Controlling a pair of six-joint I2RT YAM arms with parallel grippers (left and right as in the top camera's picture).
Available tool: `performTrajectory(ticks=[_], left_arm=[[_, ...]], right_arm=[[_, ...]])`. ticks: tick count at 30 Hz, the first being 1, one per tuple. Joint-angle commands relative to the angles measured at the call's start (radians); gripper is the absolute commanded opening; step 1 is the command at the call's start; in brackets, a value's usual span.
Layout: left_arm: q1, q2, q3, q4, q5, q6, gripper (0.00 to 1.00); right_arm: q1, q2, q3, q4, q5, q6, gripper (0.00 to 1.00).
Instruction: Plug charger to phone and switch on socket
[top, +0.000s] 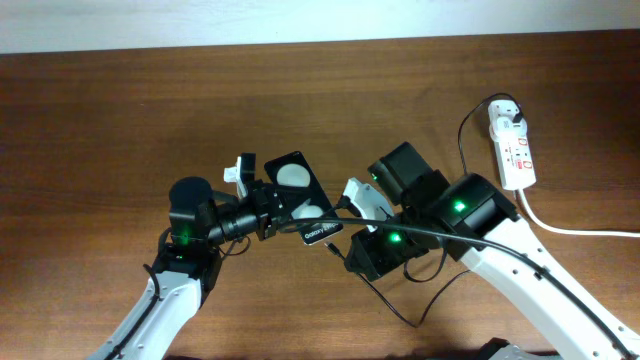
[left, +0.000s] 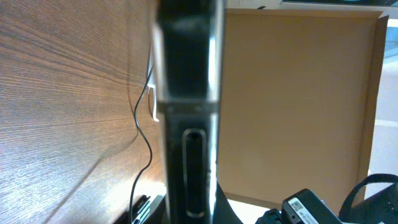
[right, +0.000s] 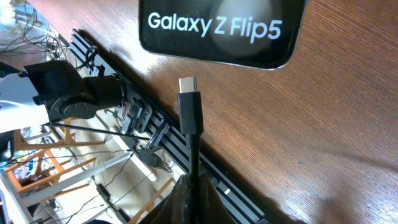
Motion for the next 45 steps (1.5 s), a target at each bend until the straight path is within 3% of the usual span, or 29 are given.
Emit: performTrajectory(ticks=[1, 4, 27, 35, 45], left_arm=[[-0.004, -0.005, 0.018, 0.01, 0.002, -0.011, 0.0], [-0.004, -0.005, 0.018, 0.01, 0.004, -0.05, 0.0], [-0.004, -0.005, 0.018, -0.043, -0.026, -0.006, 0.0], [-0.004, -0.005, 0.018, -0.042, -0.034, -0.076, 0.0], [-0.004, -0.005, 0.018, -0.043, -0.04, -0.077, 0.0]], right_arm=[[0.008, 0.014, -0.007, 0.003, -0.005, 0.011, 0.04], [0.008, 0.02, -0.007, 0.014, 0.048, 0.08, 0.04], [0.008, 0.02, -0.007, 0.022, 0.047, 0.077, 0.04], [0.008, 0.02, -0.007, 0.033, 0.047, 0.077, 0.04], [0.008, 0.02, -0.007, 0.059, 0.047, 0.077, 0.04]])
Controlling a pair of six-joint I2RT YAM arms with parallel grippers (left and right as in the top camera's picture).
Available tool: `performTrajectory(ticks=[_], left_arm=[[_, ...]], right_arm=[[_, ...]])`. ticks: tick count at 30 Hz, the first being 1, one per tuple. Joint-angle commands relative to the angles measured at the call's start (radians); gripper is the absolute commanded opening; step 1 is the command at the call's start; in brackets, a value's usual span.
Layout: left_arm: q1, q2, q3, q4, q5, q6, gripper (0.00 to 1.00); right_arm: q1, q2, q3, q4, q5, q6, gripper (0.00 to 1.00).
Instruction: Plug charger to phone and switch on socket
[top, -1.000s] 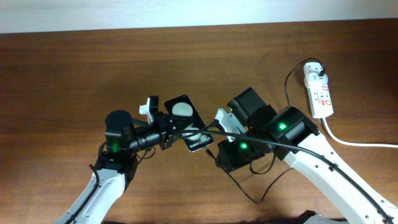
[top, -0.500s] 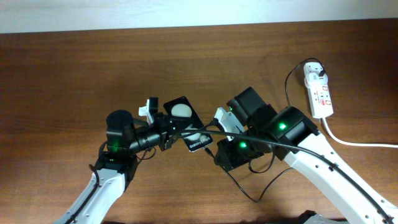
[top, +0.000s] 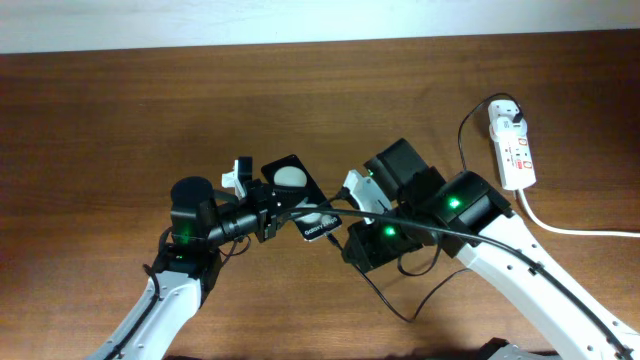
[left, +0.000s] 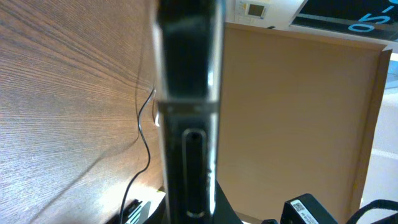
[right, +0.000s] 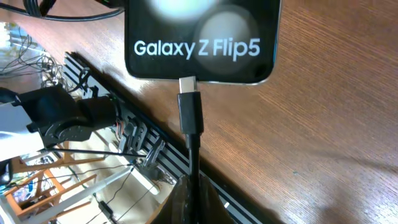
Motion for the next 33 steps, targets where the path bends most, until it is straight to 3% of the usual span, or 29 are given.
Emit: performTrajectory(ticks=[1, 4, 33], left_arm=[[-0.004, -0.006, 0.018, 0.006, 0.01, -0.01, 0.0], [-0.004, -0.006, 0.018, 0.006, 0.016, -0.061, 0.0], [-0.005, -0.006, 0.018, 0.006, 0.076, -0.053, 0.0]], right_arm=[[0.007, 0.005, -0.007, 0.003, 0.005, 0.002, 0.04], [0.007, 0.005, -0.007, 0.001, 0.005, 0.002, 0.04], [0.007, 0.005, -0.007, 0.06, 0.024, 0.001, 0.04]])
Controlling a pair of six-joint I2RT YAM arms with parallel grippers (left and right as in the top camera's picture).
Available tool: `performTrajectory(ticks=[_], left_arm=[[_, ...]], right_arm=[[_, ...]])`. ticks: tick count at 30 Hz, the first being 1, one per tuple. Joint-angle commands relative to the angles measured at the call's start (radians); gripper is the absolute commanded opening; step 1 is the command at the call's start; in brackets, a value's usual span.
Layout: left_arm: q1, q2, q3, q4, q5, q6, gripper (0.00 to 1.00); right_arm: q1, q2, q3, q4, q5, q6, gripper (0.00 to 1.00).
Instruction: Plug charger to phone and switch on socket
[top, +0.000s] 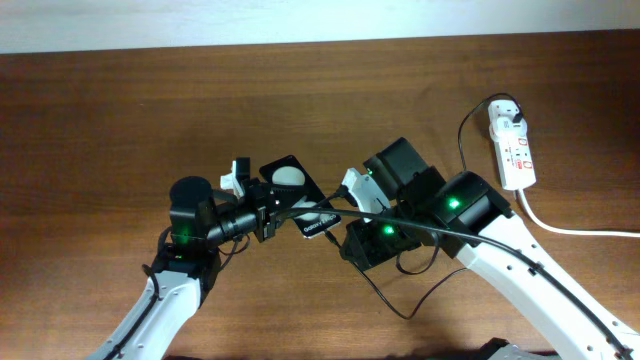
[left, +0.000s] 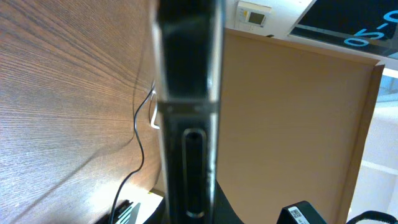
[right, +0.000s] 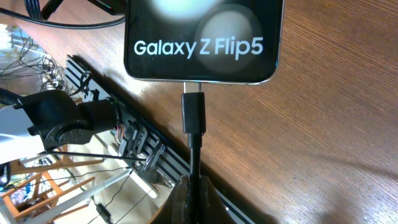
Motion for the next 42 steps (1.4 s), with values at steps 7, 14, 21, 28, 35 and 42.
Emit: performTrajectory(ticks=[7, 14, 21, 28, 35, 42], left_arm=[[-0.009, -0.006, 0.018, 0.006, 0.124, 0.006, 0.0], [-0.009, -0.006, 0.018, 0.006, 0.083, 0.014, 0.0], [-0.009, -0.006, 0.018, -0.027, -0.01, 0.126, 0.0], [-0.009, -0.006, 0.018, -0.122, -0.067, 0.095, 0.0], [-0.008, -0.006, 0.018, -0.094, -0.063, 0.002, 0.0], [-0.008, -0.006, 0.018, -0.053, -0.063, -0.054, 0.0]], right_arm=[[0.006, 0.005, -0.005, 0.067, 0.021, 0.001, 0.04], [0.006, 0.005, -0.005, 0.021, 0.02, 0.001, 0.22], [0.006, 0.005, -0.005, 0.006, -0.09, 0.001, 0.27], [0.006, 0.005, -0.005, 0.006, -0.019, 0.001, 0.29], [0.006, 0.005, -0.005, 0.023, -0.017, 0.001, 0.3], [0.006, 0.005, -0.067, 0.086, -0.017, 0.002, 0.28]])
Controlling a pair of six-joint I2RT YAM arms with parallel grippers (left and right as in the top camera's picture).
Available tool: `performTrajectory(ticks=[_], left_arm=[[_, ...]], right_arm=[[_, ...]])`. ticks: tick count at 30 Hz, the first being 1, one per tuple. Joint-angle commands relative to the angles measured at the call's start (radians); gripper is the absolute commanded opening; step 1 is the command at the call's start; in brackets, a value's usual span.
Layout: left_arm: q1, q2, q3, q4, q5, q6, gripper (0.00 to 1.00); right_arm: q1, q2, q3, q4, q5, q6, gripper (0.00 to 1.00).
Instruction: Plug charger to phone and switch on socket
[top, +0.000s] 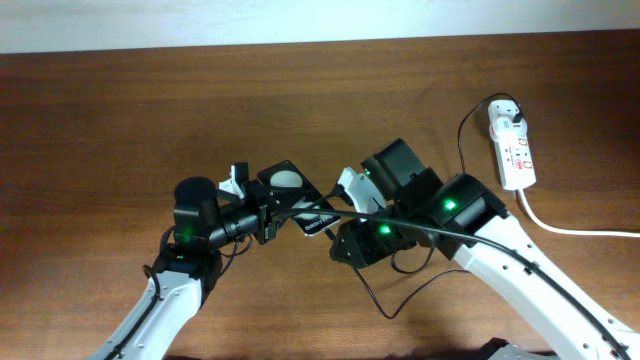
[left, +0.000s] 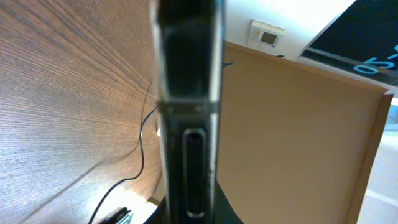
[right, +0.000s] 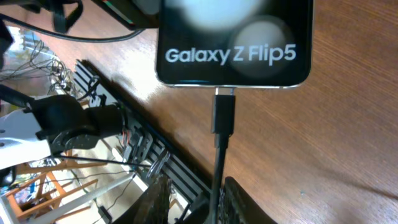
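The black flip phone (right: 233, 43), marked Galaxy Z Flip5, is held off the table edge-on by my left gripper (left: 186, 211), which is shut on it. In the overhead view the phone (top: 298, 197) is at mid-table in front of the left gripper (top: 262, 212). The black USB-C plug (right: 224, 115) sits in the port on the phone's bottom edge. My right gripper (right: 198, 190) is open just behind the plug. The black cable (right: 217, 168) runs loose between its fingers (right: 158, 193).
A white power strip (top: 513, 150) lies at the far right of the wooden table (top: 120, 120), with a charger (top: 507, 115) plugged into its far end. Its white lead (top: 575, 230) runs off to the right. Slack black cable (top: 400, 295) loops under the right arm.
My right gripper has opened and let go of the cable, and the plug stays in the phone's port. Both arms and the phone have moved slightly left.
At first my right gripper held the plug short of the phone's bottom edge, out of line with the port. Then the plug's tip met the port, and later it was seated. My left gripper held the phone throughout. Now the right gripper is open.
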Motion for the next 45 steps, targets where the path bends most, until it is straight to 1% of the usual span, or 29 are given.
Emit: performTrajectory(ticks=[1, 5, 9, 11, 12, 14, 18, 22, 24, 26, 28, 31, 32, 34, 35, 36, 39, 41, 43, 45], left_arm=[[0.0, -0.006, 0.018, 0.013, 0.008, -0.027, 0.0], [0.0, -0.006, 0.018, 0.012, 0.019, -0.012, 0.0], [-0.001, -0.006, 0.018, 0.012, 0.03, -0.011, 0.0], [-0.012, -0.006, 0.018, 0.012, 0.055, 0.048, 0.0], [-0.018, -0.006, 0.018, 0.013, 0.07, 0.053, 0.0], [-0.029, -0.006, 0.018, 0.03, 0.101, 0.056, 0.0], [-0.031, -0.006, 0.018, 0.14, 0.155, 0.055, 0.0], [-0.031, -0.006, 0.018, 0.139, 0.197, 0.056, 0.0], [-0.031, -0.006, 0.018, 0.138, 0.22, 0.135, 0.0], [-0.031, -0.006, 0.018, 0.136, 0.237, 0.165, 0.0], [-0.031, -0.006, 0.018, 0.136, 0.255, 0.239, 0.0], [-0.031, -0.006, 0.018, 0.136, 0.271, 0.243, 0.0], [-0.03, -0.006, 0.018, 0.136, 0.269, 0.243, 0.0], [-0.03, -0.006, 0.018, 0.135, 0.252, 0.249, 0.0], [-0.03, -0.006, 0.018, 0.135, 0.243, 0.266, 0.0], [-0.03, -0.006, 0.018, 0.125, 0.216, 0.309, 0.0], [-0.03, -0.006, 0.018, 0.05, 0.149, 0.391, 0.0], [-0.03, -0.006, 0.018, -0.106, 0.052, 0.499, 0.0], [-0.03, -0.006, 0.021, -0.133, 0.034, 0.513, 0.0], [-0.03, -0.006, 0.045, -0.166, 0.0, 0.543, 0.0]], right_arm=[[0.003, 0.005, -0.041, 0.034, 0.009, -0.001, 0.27], [0.003, 0.005, -0.041, 0.071, 0.009, 0.002, 0.11], [0.003, 0.005, -0.041, 0.085, 0.009, 0.002, 0.04], [0.003, 0.005, -0.041, 0.1, 0.009, 0.002, 0.04], [0.003, 0.005, -0.041, 0.105, 0.009, 0.001, 0.04], [0.003, 0.005, -0.041, 0.117, 0.009, 0.002, 0.04], [0.003, 0.005, -0.041, 0.146, 0.009, 0.002, 0.04], [0.003, 0.005, -0.041, 0.184, 0.009, 0.002, 0.04], [0.003, 0.005, -0.041, 0.208, 0.009, 0.002, 0.04], [0.003, 0.005, -0.041, 0.216, 0.009, 0.001, 0.04], [0.003, 0.005, -0.041, 0.231, 0.009, 0.001, 0.04], [0.003, 0.005, -0.041, 0.253, 0.009, 0.001, 0.04], [0.003, 0.005, -0.041, 0.253, 0.009, 0.001, 0.05], [0.002, 0.005, -0.041, 0.23, 0.009, 0.001, 0.16], [0.002, 0.005, -0.041, 0.214, 0.009, 0.001, 0.2], [0.002, 0.005, -0.041, 0.185, 0.01, 0.0, 0.31], [0.0, 0.003, -0.041, 0.137, 0.01, -0.003, 0.34], [0.0, -0.011, -0.041, 0.073, 0.072, -0.002, 0.34], [0.0, -0.036, -0.041, 0.035, 0.137, 0.0, 0.35], [0.0, -0.069, -0.041, 0.011, 0.16, 0.002, 0.48]])
